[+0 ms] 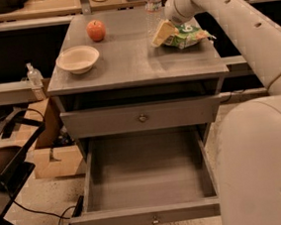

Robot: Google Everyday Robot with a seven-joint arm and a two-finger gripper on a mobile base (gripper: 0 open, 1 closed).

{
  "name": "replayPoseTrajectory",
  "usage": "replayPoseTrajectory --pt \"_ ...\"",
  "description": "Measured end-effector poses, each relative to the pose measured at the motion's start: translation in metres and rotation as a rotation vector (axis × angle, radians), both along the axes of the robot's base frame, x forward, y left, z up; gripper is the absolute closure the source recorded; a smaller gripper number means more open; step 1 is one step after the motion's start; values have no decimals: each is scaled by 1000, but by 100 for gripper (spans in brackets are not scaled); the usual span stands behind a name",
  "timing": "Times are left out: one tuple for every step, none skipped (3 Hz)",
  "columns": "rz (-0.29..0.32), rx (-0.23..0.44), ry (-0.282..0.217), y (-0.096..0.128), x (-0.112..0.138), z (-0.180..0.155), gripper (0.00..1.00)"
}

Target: Place green rice chip bag into middle drawer

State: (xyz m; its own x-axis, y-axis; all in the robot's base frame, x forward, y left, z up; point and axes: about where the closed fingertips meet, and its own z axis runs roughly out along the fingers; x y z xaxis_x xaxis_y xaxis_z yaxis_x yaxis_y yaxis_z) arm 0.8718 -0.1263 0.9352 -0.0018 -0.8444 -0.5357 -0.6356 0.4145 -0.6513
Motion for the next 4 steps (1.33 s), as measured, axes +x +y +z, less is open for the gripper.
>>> replayPoseTrajectory --pt "-17 6 65 -13 7 -21 0" --pt "-29 -13 132 -24 2 -41 0" --pt "-42 -36 196 -36 -3 -62 18" --pt "-45 -58 240 -39 -4 -78 42"
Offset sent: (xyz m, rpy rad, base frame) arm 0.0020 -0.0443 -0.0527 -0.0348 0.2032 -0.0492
